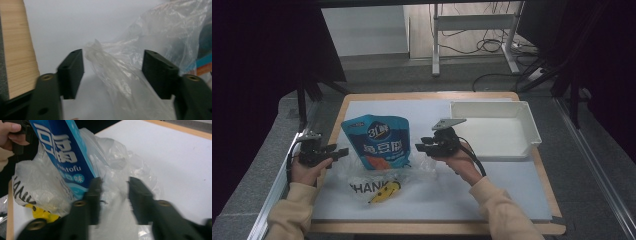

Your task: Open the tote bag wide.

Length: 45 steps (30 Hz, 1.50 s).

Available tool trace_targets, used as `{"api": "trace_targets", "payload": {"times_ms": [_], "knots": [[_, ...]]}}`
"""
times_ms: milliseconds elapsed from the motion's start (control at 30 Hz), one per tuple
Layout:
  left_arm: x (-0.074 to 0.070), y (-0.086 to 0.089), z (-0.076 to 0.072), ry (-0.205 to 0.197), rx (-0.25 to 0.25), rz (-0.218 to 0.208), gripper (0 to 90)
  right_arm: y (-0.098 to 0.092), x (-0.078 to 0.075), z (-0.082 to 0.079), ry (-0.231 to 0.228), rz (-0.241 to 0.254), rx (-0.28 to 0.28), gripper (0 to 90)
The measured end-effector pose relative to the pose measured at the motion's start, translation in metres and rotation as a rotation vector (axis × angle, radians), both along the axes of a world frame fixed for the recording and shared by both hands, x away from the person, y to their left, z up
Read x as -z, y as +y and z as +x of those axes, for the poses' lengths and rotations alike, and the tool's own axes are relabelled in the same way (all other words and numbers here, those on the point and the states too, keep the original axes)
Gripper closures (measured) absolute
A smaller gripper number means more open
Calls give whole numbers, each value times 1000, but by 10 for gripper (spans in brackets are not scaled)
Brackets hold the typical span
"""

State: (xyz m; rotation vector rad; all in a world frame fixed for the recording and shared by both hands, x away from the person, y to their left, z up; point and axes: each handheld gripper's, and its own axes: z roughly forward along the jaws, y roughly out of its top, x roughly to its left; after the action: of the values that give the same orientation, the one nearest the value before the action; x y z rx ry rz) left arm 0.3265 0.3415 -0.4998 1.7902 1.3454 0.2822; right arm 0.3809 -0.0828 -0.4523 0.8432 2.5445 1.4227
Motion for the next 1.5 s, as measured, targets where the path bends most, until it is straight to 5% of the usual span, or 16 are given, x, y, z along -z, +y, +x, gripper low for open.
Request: {"api": "trace_targets", "payload": {"times_ms": [100, 167, 433, 667, 867, 1500], "knots": [[2, -3, -2, 4, 40, -4, 503, 1, 1, 0, -1, -10, -7, 764], [4, -5, -4, 1, 53, 3, 639, 4, 3, 0, -14, -25, -2, 837], [5, -9, -8, -15, 57, 20, 865, 1, 6, 1, -34, -23, 43, 871], [2, -10, -12, -35, 23, 28, 885, 3, 8, 1, -75, -34, 94, 877], [13, -7, -19, -9, 12, 44, 885, 11, 28, -1, -120, -139, 164, 877], [42, -10, -26, 69, 10, 93, 884, 10, 79, 5, -69, -266, 219, 878]]}}
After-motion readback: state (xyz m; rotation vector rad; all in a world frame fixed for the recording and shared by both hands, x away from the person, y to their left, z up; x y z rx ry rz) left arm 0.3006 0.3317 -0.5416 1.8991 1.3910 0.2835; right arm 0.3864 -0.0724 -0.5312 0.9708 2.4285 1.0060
